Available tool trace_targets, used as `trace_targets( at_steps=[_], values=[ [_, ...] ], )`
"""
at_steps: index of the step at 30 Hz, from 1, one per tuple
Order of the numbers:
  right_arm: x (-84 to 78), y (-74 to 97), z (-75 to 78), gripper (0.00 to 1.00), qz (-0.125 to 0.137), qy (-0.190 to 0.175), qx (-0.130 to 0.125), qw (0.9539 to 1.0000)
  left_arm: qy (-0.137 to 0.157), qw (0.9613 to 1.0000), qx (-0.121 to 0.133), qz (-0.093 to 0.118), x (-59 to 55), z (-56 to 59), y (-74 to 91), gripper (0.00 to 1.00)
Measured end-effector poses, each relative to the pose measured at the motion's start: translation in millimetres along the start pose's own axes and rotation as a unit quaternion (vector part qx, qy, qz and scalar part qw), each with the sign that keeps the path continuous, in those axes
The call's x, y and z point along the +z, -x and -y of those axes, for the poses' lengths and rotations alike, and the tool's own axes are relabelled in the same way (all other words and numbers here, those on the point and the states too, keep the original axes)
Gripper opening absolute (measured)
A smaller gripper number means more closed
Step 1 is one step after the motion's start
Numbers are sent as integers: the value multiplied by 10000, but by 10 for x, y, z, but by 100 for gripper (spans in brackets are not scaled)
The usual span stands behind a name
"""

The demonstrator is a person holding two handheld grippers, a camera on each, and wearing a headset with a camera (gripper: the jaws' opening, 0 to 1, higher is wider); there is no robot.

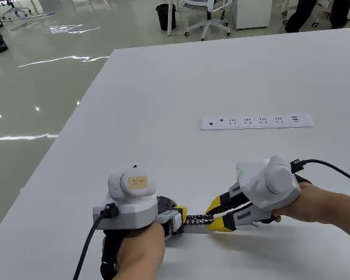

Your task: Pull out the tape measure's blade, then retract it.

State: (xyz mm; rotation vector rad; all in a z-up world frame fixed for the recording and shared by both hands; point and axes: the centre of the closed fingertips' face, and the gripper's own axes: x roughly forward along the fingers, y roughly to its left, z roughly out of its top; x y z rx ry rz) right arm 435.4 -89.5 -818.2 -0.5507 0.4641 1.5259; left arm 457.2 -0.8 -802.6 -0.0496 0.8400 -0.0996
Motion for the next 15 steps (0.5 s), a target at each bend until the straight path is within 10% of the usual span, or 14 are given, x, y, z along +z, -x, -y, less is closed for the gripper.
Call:
trace_targets(
  at_steps=[15],
  values=[
    [52, -65, 7, 14, 16, 0, 17, 10000, 25, 10000, -18, 16, 3, -2, 5, 59]
  ],
)
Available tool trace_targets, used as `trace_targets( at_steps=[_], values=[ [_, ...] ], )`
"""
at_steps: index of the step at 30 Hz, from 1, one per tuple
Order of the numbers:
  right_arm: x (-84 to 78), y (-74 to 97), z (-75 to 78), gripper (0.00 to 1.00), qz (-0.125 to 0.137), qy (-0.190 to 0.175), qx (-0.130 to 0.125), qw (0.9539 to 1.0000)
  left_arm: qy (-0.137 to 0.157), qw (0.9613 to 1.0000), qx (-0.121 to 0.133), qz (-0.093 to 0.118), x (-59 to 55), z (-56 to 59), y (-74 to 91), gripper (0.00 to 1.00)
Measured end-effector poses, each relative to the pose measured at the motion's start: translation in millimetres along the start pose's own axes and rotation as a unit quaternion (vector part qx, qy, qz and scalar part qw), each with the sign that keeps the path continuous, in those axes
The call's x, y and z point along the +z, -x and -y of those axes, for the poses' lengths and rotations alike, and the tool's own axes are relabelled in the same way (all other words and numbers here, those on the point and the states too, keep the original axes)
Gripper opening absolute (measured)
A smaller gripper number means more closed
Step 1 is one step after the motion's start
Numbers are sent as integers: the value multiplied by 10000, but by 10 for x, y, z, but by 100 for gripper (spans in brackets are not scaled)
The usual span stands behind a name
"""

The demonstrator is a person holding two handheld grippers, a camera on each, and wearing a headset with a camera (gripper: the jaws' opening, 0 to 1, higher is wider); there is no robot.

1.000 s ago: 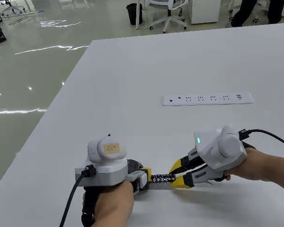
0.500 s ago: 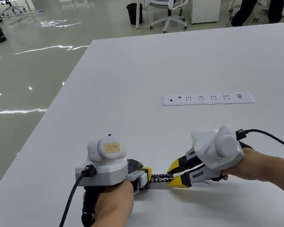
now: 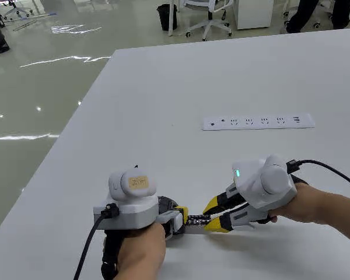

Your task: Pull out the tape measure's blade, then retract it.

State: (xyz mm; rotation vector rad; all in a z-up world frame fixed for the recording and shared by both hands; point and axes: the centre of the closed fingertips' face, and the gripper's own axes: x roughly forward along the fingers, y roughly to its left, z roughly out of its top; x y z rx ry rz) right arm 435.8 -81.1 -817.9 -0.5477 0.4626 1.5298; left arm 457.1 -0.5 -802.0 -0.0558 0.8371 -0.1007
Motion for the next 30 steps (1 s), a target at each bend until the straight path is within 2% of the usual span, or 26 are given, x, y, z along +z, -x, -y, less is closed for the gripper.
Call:
trace_targets(
  at_steps=[30],
  values=[
    [102, -134, 16, 14, 35, -22, 25, 10000, 57, 10000, -69, -9, 5, -12, 4, 59]
  ],
)
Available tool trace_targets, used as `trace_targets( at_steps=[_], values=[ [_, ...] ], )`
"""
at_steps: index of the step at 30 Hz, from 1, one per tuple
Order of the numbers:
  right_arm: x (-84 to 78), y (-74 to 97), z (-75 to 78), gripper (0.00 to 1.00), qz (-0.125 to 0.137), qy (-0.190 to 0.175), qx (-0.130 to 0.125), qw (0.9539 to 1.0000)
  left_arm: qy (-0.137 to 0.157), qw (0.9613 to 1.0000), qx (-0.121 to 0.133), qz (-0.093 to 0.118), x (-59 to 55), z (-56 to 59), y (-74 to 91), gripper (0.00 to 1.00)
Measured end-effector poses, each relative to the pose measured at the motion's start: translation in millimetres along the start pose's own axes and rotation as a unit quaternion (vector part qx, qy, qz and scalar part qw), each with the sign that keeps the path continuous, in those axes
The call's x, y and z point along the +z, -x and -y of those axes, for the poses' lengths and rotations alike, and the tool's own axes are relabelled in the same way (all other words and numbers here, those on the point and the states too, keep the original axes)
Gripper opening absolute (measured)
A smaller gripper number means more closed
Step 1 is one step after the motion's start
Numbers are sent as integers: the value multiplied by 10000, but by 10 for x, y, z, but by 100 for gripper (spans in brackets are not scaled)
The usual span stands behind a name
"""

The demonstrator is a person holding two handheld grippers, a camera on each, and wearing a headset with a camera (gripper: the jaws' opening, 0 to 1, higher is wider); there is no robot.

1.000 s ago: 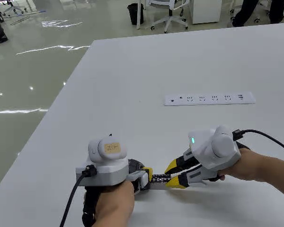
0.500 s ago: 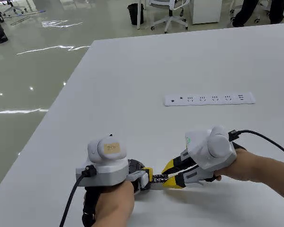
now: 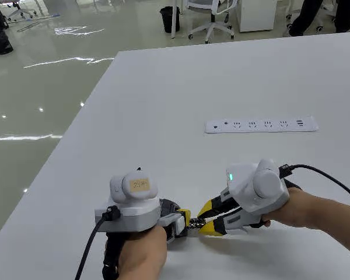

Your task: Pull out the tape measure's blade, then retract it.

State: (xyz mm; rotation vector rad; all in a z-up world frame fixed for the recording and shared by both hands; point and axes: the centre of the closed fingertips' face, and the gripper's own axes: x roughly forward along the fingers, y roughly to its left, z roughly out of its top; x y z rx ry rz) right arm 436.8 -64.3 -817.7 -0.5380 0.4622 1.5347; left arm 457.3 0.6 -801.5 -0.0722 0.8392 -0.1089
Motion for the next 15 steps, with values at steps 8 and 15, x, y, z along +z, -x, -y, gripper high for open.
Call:
trace_targets(
  at_steps=[8, 15],
  values=[
    [31, -49, 4, 14, 4, 15, 7, 10000, 12, 10000, -17, -10, 0, -4, 1, 59],
    [47, -87, 7, 14, 4, -9, 7, 10000, 3, 10000, -27, -13, 1, -3, 3, 59]
  ],
)
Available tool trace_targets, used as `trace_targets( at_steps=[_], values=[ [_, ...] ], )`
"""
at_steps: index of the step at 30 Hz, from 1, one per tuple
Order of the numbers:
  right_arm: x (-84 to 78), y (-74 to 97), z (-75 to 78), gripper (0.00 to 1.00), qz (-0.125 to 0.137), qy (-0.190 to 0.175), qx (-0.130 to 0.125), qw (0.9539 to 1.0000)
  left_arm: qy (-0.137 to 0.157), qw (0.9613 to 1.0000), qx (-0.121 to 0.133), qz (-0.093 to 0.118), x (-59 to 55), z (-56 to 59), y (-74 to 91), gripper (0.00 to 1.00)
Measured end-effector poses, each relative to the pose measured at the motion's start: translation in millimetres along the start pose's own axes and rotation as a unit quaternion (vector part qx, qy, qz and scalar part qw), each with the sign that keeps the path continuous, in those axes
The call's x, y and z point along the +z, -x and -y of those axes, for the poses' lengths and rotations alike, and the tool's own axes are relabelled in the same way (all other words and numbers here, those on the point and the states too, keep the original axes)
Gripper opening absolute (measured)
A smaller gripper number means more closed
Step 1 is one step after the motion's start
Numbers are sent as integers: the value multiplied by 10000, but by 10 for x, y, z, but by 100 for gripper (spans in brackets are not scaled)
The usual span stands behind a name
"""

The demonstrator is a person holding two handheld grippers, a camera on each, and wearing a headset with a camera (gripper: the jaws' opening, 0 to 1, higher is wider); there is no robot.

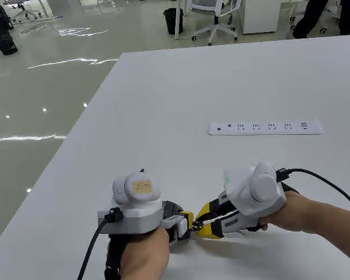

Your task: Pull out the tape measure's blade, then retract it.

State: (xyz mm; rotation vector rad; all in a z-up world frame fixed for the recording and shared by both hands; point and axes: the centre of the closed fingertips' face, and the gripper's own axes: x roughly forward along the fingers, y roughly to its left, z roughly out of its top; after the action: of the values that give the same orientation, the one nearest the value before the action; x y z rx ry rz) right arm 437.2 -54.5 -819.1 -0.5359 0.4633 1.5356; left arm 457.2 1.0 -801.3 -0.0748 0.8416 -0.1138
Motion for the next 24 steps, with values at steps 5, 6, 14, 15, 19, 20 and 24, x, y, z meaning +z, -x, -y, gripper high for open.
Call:
trace_targets(
  at_steps=[5, 6, 14, 15, 19, 20, 24],
  values=[
    [16, -22, 2, 14, 5, -13, -13, 10000, 1, 10000, -5, 2, -3, -3, 0, 59],
    [18, -27, 0, 14, 3, -15, -15, 10000, -5, 10000, -9, 0, -3, -2, 0, 59],
    [28, -69, 1, 14, 4, -53, -65, 10000, -39, 10000, 1, -4, -7, 4, 0, 59],
    [28, -66, 4, 14, 5, -58, -67, 10000, -31, 10000, 7, 7, -4, 0, -2, 59],
    [23, -68, 3, 14, -3, -74, -77, 9999, -38, 10000, 18, 6, -7, 3, 0, 59],
    [22, -69, 3, 14, -2, -84, -85, 9999, -41, 10000, 22, 12, -7, 4, 0, 59],
    [1, -78, -17, 15, 11, -89, -100, 9999, -145, 9999, 47, -3, -17, 24, -5, 59]
  ],
)
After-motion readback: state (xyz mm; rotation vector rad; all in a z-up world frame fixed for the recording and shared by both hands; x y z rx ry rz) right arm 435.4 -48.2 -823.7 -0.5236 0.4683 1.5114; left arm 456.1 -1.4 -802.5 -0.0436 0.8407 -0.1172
